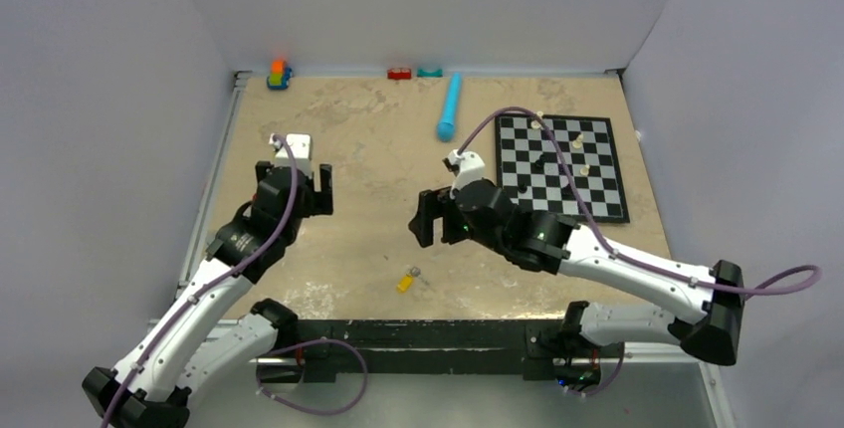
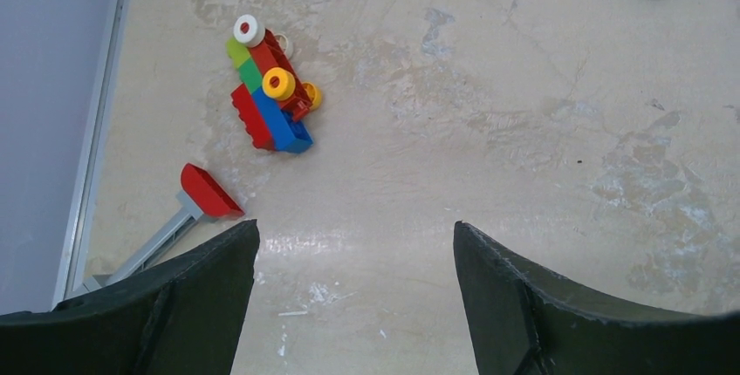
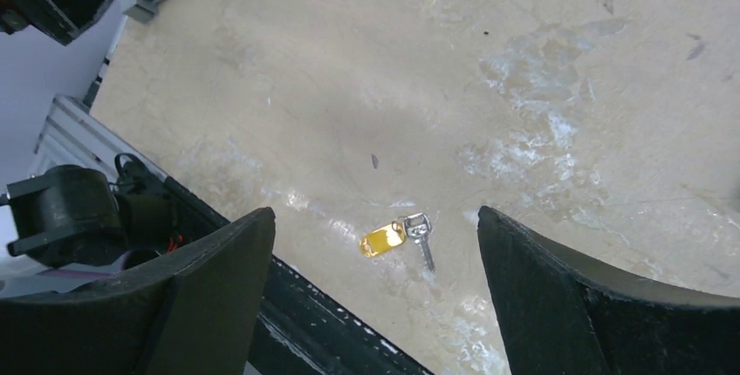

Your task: Remove the keys from the keyring

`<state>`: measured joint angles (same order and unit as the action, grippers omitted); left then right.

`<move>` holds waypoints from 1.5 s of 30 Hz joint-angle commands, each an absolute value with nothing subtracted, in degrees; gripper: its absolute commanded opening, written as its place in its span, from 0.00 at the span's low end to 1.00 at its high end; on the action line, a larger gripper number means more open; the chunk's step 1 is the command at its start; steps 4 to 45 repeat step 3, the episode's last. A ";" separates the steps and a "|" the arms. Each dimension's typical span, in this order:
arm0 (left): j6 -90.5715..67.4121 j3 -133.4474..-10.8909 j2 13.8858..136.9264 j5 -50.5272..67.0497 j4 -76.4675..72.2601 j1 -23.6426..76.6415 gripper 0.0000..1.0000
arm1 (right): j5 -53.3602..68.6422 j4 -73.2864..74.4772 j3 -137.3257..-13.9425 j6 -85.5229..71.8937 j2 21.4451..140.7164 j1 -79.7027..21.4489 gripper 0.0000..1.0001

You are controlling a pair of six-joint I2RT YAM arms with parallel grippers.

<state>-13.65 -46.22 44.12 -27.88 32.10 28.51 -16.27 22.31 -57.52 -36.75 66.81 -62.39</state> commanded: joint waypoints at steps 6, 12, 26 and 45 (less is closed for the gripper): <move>-12.06 -46.10 43.68 -28.65 29.29 28.30 0.86 | -23.64 23.94 -59.00 -35.18 62.73 -62.38 0.91; -12.06 -46.10 43.68 -28.65 29.29 28.30 0.86 | -23.64 23.94 -59.00 -35.18 62.73 -62.38 0.91; -12.06 -46.10 43.68 -28.65 29.29 28.30 0.86 | -23.64 23.94 -59.00 -35.18 62.73 -62.38 0.91; -12.06 -46.10 43.68 -28.65 29.29 28.30 0.86 | -23.64 23.94 -59.00 -35.18 62.73 -62.38 0.91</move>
